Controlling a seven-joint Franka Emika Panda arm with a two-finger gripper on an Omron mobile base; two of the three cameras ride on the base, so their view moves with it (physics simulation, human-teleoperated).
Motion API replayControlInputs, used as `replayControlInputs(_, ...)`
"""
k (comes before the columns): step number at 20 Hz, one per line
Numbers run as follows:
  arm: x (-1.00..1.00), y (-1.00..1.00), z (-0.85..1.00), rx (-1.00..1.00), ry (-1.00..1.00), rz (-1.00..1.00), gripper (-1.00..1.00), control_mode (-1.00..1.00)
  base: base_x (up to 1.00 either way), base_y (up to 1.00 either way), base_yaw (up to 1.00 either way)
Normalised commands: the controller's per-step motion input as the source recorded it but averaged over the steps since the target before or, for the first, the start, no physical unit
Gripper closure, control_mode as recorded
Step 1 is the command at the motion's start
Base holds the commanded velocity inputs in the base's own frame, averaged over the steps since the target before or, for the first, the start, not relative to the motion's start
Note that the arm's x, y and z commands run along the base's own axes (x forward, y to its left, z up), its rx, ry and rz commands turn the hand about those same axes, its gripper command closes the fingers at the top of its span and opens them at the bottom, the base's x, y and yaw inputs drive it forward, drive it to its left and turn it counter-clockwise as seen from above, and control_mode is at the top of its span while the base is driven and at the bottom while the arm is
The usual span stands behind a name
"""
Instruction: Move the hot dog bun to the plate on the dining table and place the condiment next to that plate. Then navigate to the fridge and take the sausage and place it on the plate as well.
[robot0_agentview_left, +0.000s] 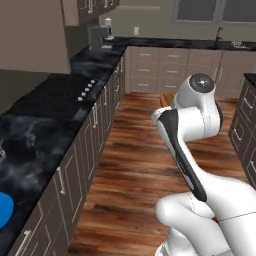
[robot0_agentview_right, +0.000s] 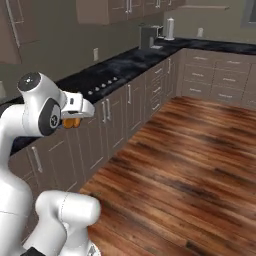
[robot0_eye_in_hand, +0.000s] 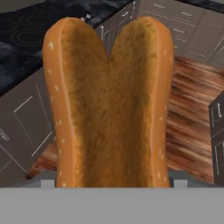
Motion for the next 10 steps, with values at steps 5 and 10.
replayControlInputs(5,0.00,0.00,0.00,0.00,0.00,0.00,1.00,1.00,-0.56,-0.19,-0.70)
replayControlInputs(10,0.00,0.00,0.00,0.00,0.00,0.00,1.00,1.00,-0.70,-0.29,-0.58)
